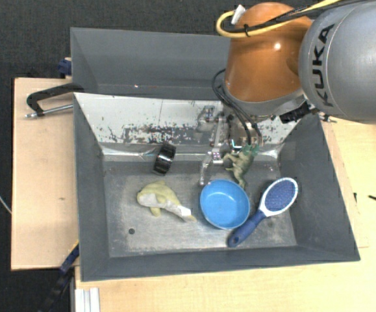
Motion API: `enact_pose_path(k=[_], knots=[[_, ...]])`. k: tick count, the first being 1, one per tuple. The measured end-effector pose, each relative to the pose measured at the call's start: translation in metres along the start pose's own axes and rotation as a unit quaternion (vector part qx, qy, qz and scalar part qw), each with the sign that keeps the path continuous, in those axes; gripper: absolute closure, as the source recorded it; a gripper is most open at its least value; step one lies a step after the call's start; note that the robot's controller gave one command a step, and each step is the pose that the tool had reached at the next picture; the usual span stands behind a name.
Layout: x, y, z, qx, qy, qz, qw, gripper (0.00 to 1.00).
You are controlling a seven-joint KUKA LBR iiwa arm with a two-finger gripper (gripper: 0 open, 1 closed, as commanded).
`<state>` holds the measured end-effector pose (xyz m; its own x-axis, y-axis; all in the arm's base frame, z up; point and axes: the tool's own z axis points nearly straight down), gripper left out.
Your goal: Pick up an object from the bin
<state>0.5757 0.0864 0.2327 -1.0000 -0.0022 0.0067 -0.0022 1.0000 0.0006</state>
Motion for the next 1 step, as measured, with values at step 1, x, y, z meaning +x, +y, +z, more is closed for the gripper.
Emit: enact_pose_path(k=[1], knots=[[0.0607,0.0217,0.1267,0.000,0.0013,0.070,0.9975,0.00]])
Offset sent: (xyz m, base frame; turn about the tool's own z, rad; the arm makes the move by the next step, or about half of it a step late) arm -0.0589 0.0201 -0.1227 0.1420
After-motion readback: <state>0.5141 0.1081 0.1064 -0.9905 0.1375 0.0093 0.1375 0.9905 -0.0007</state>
